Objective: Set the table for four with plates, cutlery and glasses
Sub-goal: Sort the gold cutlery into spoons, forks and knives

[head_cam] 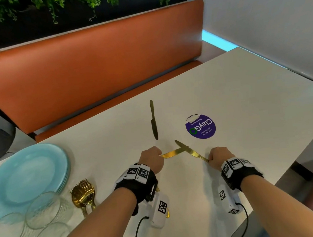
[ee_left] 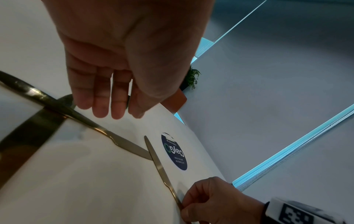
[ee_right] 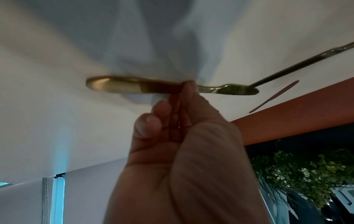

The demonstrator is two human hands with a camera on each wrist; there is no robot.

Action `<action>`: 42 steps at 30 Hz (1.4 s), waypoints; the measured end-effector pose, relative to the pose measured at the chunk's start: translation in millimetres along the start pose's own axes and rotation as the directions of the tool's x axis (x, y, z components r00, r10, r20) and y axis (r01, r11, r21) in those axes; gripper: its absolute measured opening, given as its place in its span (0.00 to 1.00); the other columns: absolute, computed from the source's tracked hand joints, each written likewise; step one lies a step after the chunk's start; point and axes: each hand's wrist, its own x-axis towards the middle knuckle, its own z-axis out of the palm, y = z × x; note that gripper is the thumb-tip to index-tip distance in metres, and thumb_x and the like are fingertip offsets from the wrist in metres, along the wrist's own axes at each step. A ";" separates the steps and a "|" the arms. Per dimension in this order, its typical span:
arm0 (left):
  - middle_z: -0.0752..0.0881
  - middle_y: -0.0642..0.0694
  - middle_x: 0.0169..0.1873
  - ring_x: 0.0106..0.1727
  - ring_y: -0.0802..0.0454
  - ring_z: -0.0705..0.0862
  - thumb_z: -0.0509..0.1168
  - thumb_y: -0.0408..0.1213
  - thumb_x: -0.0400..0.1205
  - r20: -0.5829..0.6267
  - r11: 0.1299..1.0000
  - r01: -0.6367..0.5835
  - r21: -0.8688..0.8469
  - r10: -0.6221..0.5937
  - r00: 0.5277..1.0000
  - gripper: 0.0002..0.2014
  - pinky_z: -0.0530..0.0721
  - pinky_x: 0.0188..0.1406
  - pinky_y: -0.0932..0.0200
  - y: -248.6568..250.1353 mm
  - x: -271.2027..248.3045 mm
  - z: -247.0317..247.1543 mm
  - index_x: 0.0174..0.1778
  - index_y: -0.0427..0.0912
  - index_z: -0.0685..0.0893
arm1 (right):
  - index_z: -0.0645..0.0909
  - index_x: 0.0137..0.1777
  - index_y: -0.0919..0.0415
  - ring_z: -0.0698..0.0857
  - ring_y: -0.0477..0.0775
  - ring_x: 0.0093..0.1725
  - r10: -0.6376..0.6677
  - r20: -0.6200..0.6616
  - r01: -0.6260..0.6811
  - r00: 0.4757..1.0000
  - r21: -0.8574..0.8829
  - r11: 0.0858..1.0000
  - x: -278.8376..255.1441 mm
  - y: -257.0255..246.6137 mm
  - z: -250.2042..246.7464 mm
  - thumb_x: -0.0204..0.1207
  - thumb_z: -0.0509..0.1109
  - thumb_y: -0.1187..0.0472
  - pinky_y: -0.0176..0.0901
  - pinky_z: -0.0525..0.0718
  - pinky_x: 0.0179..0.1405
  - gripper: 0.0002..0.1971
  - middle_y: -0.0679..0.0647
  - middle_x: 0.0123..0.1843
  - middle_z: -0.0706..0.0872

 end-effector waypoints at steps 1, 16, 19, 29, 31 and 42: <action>0.80 0.42 0.67 0.66 0.45 0.79 0.56 0.37 0.84 0.003 1.000 0.005 -0.010 -0.005 1.000 0.16 0.77 0.62 0.58 1.0 -0.4 0.6 0.68 0.42 0.77 | 0.85 0.56 0.60 0.86 0.56 0.53 -0.010 0.016 0.009 1.000 0.007 1.000 -0.1 0.9 -0.3 0.76 0.66 0.63 0.42 0.84 0.49 0.11 0.57 0.56 0.87; 0.81 0.42 0.65 0.68 0.45 0.77 0.56 0.40 0.85 0.069 0.999 -0.003 -0.050 0.007 0.998 0.16 0.75 0.68 0.55 5.2 -6.6 2.2 0.67 0.42 0.78 | 0.85 0.46 0.60 0.80 0.49 0.42 -0.025 0.064 0.012 0.998 0.196 0.981 -13.4 2.7 -1.0 0.72 0.72 0.61 0.35 0.77 0.42 0.05 0.50 0.41 0.81; 0.86 0.39 0.59 0.62 0.42 0.83 0.57 0.40 0.84 0.093 0.977 -0.026 -0.212 0.047 0.995 0.15 0.79 0.67 0.48 10.0 -7.0 1.9 0.60 0.37 0.83 | 0.81 0.36 0.58 0.76 0.46 0.25 -0.050 0.102 0.010 0.994 0.359 0.933 -16.2 -8.6 -11.3 0.74 0.72 0.62 0.34 0.77 0.28 0.06 0.49 0.28 0.79; 0.84 0.36 0.46 0.43 0.40 0.84 0.59 0.41 0.84 0.122 0.758 0.097 -0.645 -0.023 0.992 0.12 0.85 0.57 0.46 11.4 16.5 -11.8 0.40 0.39 0.82 | 0.86 0.39 0.61 0.77 0.40 0.16 -0.348 0.138 0.094 0.927 0.814 0.574 -19.6 -111.1 -36.8 0.72 0.74 0.69 0.30 0.73 0.18 0.03 0.54 0.29 0.85; 0.86 0.32 0.49 0.41 0.41 0.87 0.59 0.38 0.85 0.096 0.709 0.119 -0.696 -0.073 0.993 0.14 0.87 0.49 0.48 3.3 24.7 -17.1 0.52 0.31 0.83 | 0.86 0.40 0.61 0.76 0.38 0.14 -0.344 0.109 0.113 0.932 0.817 0.565 -14.6 -126.5 -37.1 0.71 0.74 0.69 0.28 0.73 0.17 0.04 0.52 0.29 0.84; 0.86 0.42 0.35 0.33 0.49 0.83 0.57 0.33 0.85 0.044 0.539 0.193 -0.820 -0.277 0.960 0.09 0.82 0.34 0.61 -25.0 53.5 -48.3 0.52 0.33 0.82 | 0.76 0.69 0.56 0.77 0.55 0.69 -0.366 -0.048 0.366 0.930 0.005 0.931 66.7 -152.5 -68.0 0.78 0.67 0.56 0.47 0.76 0.68 0.19 0.54 0.69 0.79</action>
